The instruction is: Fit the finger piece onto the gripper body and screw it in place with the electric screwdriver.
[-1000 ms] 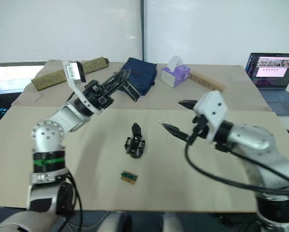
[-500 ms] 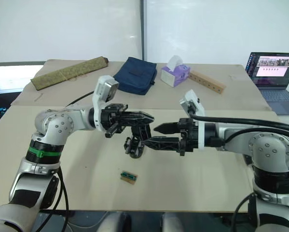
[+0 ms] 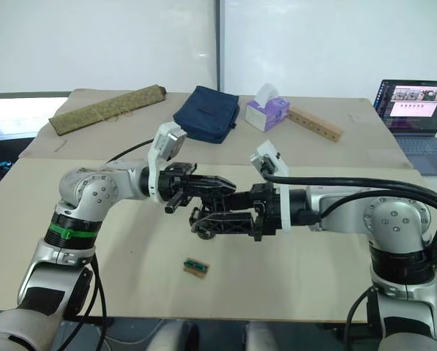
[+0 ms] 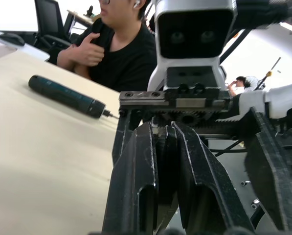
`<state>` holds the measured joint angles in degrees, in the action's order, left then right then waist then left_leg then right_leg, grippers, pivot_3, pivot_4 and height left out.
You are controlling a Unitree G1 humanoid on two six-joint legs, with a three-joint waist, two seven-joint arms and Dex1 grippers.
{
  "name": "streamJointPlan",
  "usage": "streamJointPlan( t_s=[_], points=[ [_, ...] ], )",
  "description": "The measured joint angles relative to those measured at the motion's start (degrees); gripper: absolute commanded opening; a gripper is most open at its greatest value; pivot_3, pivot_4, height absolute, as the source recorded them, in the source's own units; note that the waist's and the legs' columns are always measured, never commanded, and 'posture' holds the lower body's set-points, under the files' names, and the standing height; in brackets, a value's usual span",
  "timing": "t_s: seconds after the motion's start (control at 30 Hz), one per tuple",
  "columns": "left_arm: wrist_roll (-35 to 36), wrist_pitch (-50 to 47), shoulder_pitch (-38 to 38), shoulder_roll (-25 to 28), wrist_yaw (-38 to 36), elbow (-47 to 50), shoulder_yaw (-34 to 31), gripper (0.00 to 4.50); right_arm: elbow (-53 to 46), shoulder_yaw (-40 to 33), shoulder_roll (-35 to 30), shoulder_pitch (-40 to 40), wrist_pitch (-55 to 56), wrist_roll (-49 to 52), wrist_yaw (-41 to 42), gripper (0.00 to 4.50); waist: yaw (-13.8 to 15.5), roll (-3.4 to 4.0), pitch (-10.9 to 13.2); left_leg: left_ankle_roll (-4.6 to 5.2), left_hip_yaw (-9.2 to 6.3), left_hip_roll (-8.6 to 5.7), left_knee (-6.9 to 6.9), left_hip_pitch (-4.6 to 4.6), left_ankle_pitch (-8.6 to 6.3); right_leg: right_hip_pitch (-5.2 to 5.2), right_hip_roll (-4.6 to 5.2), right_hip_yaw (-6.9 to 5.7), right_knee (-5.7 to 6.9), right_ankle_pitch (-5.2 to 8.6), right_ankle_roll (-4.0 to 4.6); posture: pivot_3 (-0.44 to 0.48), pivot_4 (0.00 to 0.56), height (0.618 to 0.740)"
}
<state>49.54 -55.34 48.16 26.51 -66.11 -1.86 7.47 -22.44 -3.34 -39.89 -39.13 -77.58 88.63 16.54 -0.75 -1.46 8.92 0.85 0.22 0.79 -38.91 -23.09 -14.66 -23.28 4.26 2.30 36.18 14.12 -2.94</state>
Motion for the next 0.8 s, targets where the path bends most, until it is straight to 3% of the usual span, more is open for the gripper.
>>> streamJointPlan(
  t_s=[0.37,0.63,0.8],
  points=[
    [-0.37,-0.04,-0.51,0.04,-2.53,1.19,0.19,0.05,0.45,0.72,-0.59,1.04,1.70,0.27,-3.01,0.57,0.01,0.00,0.00,0.01,0.00,0.00,0.00,-0.03,0.01,-0.01,0.01,0.00,0.00,0.00,0.00,0.000,0.150,0.740],
    [1.18,-2.30,-0.93,0.55,-4.43,1.08,0.00,0.05,-1.80,1.26,-0.52,2.11,2.64,-0.82,-1.57,0.45,-0.01,0.00,0.00,0.02,0.00,0.00,0.00,-0.03,0.01,-0.02,-0.02,-0.02,0.00,0.00,0.00,0.000,0.150,0.740],
    [1.23,-1.46,-0.94,2.48,-5.10,1.28,-1.75,2.38,-3.19,1.68,-0.67,3.09,4.84,-3.63,1.37,0.42,-0.11,0.00,0.01,0.02,0.00,0.00,-0.01,-0.03,0.01,-0.04,-0.03,-0.01,0.01,0.00,0.00,0.000,0.150,0.740]
  ],
)
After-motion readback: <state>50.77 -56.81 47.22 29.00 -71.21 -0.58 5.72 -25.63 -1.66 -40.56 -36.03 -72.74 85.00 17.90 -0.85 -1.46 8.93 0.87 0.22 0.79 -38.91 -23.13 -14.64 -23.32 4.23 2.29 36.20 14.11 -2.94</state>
